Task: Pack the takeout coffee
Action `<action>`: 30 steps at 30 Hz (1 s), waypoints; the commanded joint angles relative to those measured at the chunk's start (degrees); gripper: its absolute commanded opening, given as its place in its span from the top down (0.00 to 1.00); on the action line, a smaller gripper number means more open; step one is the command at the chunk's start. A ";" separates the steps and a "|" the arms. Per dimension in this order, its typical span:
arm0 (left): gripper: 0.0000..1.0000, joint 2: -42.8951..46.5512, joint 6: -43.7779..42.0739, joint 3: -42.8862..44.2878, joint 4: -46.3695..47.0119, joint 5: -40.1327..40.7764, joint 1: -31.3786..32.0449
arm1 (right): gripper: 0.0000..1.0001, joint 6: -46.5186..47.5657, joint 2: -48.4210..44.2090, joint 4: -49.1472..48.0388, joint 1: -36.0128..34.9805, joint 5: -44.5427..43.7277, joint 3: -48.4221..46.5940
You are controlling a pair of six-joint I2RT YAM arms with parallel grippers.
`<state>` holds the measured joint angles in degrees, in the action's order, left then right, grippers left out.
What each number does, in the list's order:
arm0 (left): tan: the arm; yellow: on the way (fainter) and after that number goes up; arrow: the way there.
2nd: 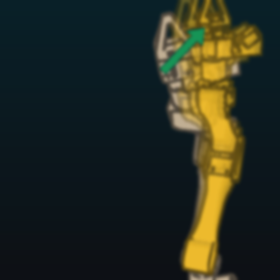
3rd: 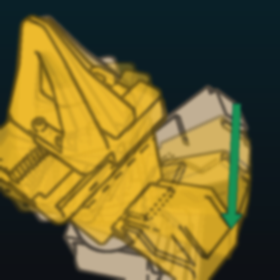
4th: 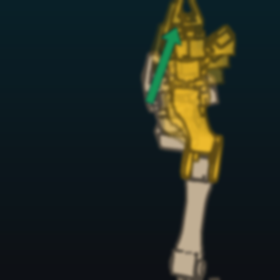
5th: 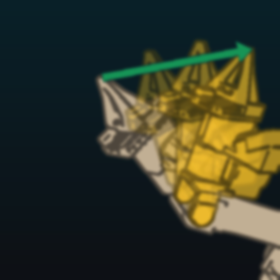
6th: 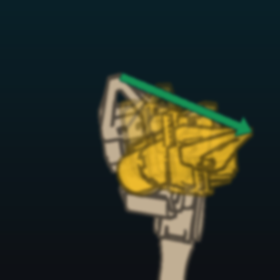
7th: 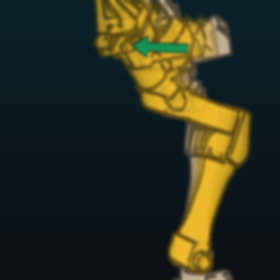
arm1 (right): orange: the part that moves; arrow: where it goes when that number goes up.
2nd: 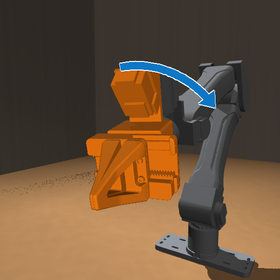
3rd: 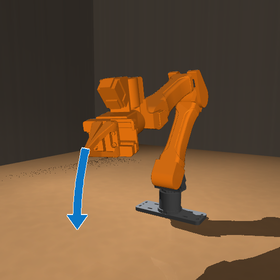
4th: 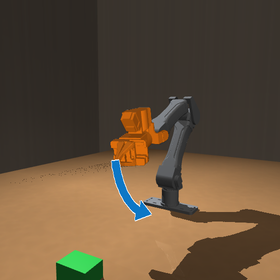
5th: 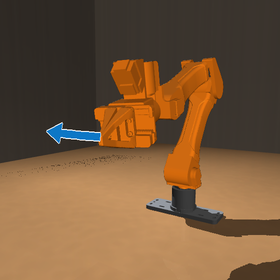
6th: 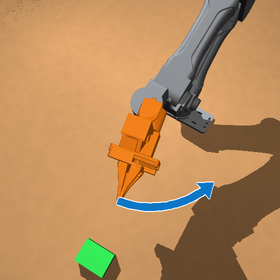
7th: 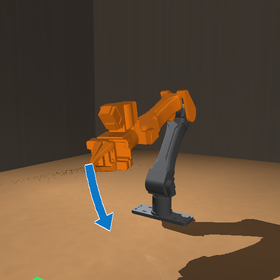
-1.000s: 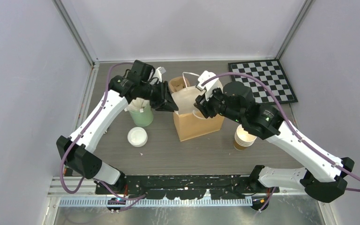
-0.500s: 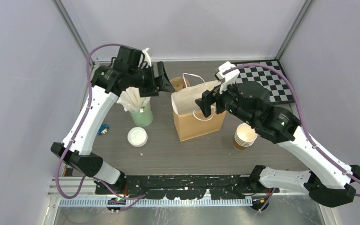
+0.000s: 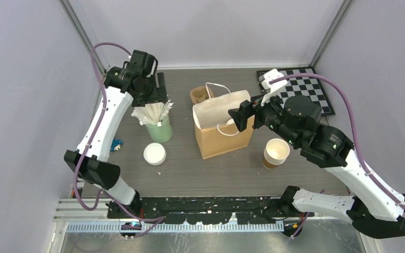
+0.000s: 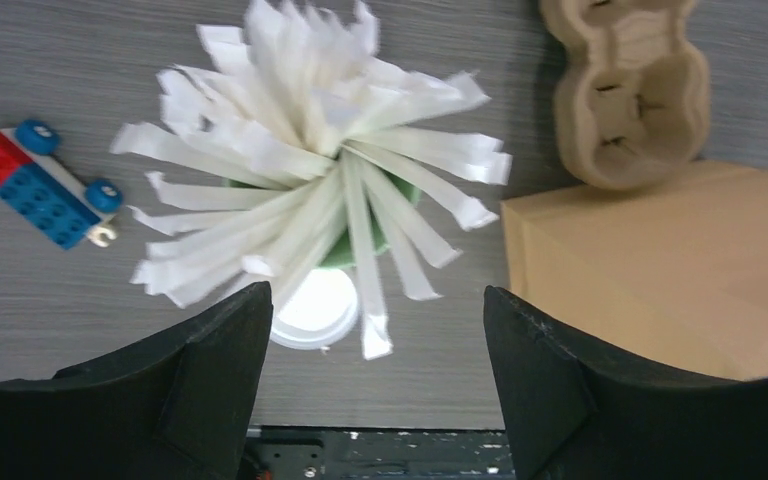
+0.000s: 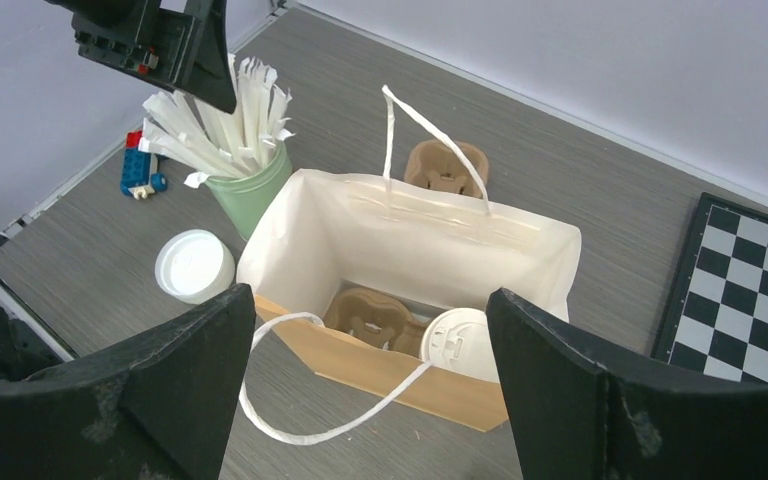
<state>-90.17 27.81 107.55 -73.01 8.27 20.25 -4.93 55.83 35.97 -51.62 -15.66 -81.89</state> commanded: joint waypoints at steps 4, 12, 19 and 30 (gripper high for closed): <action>0.33 2.70 -0.60 -3.10 0.08 4.94 -5.75 | 0.10 -0.53 -2.38 0.50 0.20 -2.03 0.74; 0.48 8.06 3.01 -9.78 -0.59 -4.69 -7.15 | 0.10 -0.12 -3.27 0.26 0.20 -3.14 2.92; 0.57 14.07 4.79 -14.91 0.39 -13.16 -6.55 | 0.10 1.27 -2.74 -0.98 0.24 -2.98 3.93; 0.55 13.54 5.69 -23.51 8.80 -16.00 -5.31 | 0.10 1.33 -1.78 -1.31 0.20 -1.89 3.27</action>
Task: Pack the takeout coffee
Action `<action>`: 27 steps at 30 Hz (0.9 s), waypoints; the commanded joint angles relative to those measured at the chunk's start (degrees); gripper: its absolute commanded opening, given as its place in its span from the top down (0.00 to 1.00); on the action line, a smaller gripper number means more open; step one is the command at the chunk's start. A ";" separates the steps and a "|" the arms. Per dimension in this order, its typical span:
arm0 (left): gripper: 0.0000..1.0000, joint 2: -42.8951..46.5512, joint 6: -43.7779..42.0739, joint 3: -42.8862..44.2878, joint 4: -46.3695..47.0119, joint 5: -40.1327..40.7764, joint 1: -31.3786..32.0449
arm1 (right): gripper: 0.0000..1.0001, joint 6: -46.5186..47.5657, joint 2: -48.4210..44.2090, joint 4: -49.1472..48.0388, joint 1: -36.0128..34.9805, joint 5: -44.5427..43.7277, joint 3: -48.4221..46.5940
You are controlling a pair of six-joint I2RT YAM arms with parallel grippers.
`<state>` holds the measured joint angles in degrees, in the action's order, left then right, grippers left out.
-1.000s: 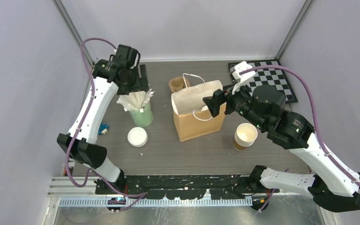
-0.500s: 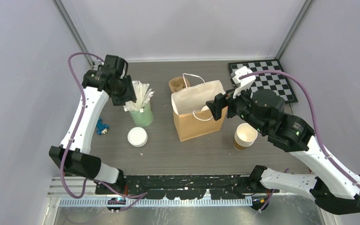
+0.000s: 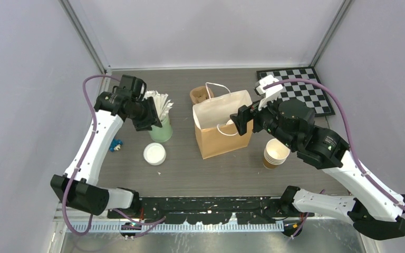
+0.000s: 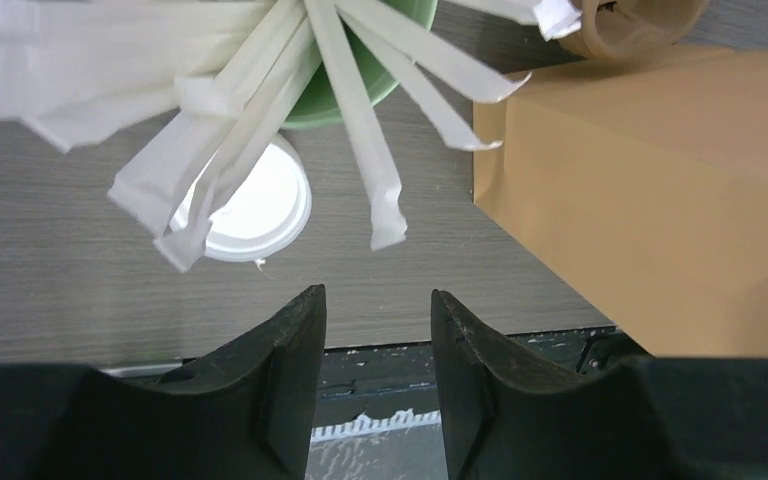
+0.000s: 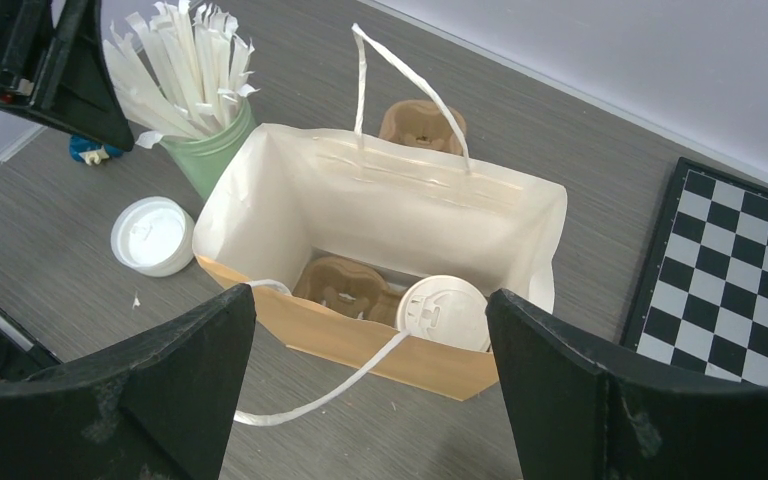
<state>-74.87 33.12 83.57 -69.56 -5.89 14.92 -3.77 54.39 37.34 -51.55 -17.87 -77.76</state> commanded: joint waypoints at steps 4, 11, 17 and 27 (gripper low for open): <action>0.56 -3.37 -0.02 -0.18 6.14 -2.49 0.02 | 0.10 -0.14 -0.74 -1.70 0.14 0.02 -1.27; 0.59 -4.34 -1.38 -0.64 6.14 -0.41 0.02 | 0.10 -0.84 -1.41 -1.40 0.15 -0.57 -0.66; 0.63 -3.80 -1.38 -1.12 5.89 0.11 0.02 | 0.10 -0.47 -1.03 -1.84 0.13 -1.03 -0.51; 0.80 -3.91 -1.28 -2.42 8.67 -1.16 0.05 | 0.10 -0.61 -1.52 -2.01 0.16 -0.54 0.15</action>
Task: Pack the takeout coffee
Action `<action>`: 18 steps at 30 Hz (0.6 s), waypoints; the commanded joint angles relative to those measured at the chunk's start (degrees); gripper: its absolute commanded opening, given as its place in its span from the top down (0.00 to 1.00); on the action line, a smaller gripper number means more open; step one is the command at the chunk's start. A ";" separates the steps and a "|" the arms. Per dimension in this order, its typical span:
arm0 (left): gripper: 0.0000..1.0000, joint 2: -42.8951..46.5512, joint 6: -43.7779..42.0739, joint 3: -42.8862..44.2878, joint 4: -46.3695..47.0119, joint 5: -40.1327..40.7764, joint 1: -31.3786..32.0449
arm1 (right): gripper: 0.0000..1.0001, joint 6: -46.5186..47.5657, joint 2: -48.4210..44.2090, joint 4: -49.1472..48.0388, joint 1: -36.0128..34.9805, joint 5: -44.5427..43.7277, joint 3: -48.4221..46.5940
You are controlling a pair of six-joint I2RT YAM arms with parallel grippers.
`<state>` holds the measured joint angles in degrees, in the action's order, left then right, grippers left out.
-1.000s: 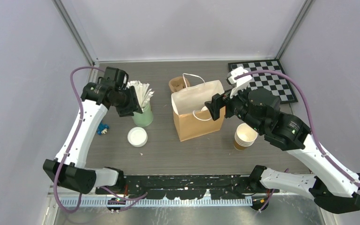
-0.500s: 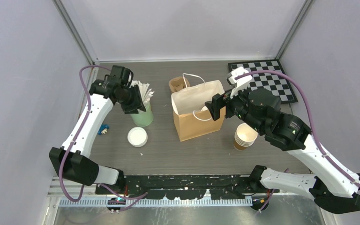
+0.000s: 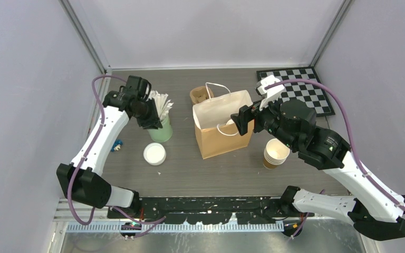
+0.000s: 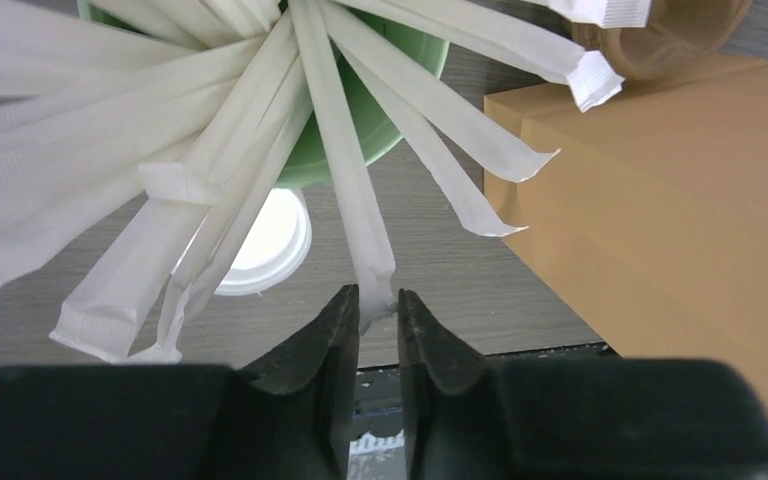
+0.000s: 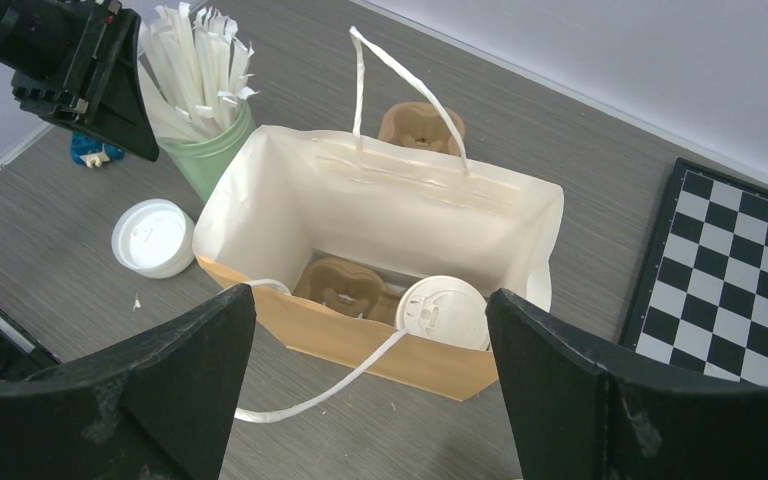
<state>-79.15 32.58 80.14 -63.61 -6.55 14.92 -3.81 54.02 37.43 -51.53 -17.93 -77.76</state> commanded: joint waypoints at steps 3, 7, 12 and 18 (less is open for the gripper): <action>0.97 1.15 -1.40 3.97 -0.42 0.93 0.02 | 0.10 -1.46 -1.74 -1.93 0.11 -0.52 0.91; 1.00 1.98 -1.73 9.81 -7.72 2.50 0.02 | 0.11 -1.78 -1.70 -2.14 0.11 -0.60 1.25; 1.00 3.07 -2.86 16.96 -14.49 3.23 0.03 | 0.11 -0.70 -0.87 -3.05 0.11 -0.75 0.72; 1.00 3.04 -3.29 30.47 -24.55 3.17 0.02 | 0.11 1.97 -1.02 -6.48 0.11 -2.09 0.82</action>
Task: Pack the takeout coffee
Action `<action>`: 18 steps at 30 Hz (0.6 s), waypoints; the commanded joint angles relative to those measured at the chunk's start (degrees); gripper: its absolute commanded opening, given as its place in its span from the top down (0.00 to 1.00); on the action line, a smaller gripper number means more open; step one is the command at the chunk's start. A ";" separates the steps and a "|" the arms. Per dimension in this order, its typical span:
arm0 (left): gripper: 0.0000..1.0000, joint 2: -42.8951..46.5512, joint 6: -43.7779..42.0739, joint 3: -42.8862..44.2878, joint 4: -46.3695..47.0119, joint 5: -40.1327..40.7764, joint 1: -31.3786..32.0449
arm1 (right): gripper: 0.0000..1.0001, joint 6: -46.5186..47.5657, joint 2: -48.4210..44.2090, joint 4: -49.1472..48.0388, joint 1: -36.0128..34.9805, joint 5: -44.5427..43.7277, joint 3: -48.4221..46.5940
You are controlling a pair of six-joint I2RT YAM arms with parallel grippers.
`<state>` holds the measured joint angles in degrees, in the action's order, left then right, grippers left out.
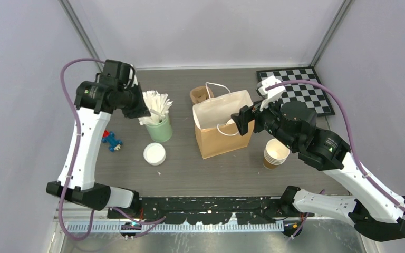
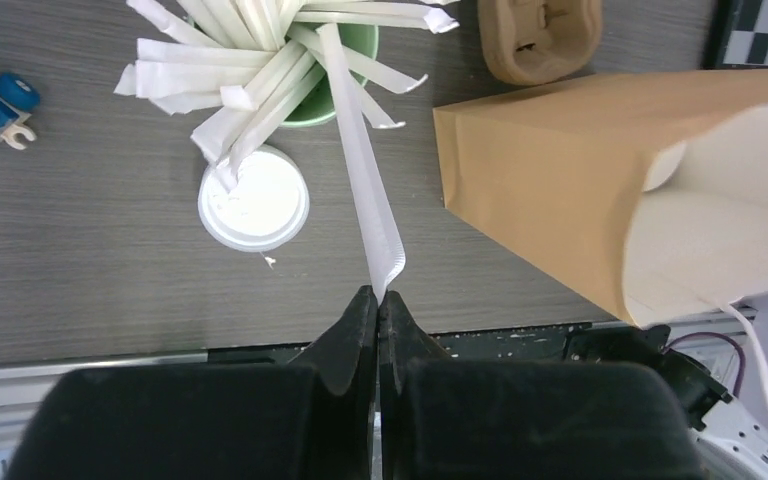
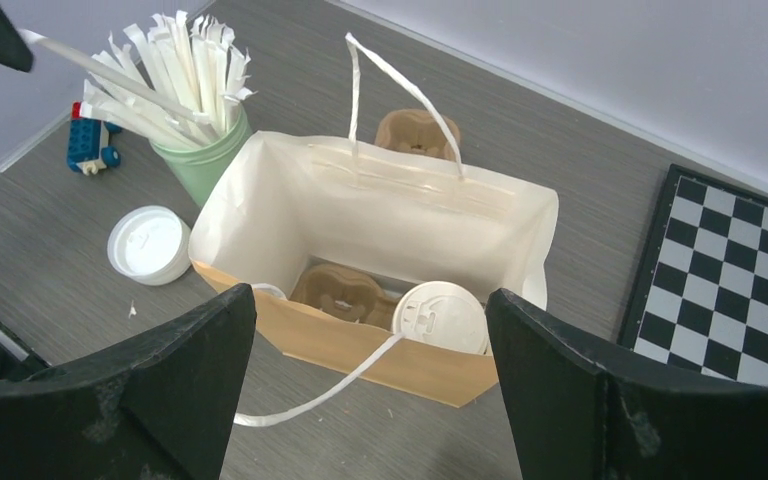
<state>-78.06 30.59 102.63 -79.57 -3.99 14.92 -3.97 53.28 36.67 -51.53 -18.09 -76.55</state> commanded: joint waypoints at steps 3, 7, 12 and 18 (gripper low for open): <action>1.00 2.17 -2.58 13.96 -12.07 1.00 0.02 | 0.11 3.58 -0.43 -8.51 0.16 -0.50 -0.58; 1.00 1.59 -3.50 22.84 -13.17 1.02 0.02 | 0.11 6.13 -1.19 -13.77 0.11 -0.09 1.31; 1.00 3.47 -0.85 24.89 -3.73 -9.45 0.07 | 0.11 5.88 0.14 -15.53 0.11 -4.62 -0.96; 1.00 8.93 5.07 13.18 14.22 -25.46 0.02 | 0.11 7.64 2.44 -11.98 0.12 -8.40 -4.21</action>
<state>-71.09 31.62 120.88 -78.72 -16.08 14.92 2.00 54.98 25.76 -51.51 -22.33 -77.54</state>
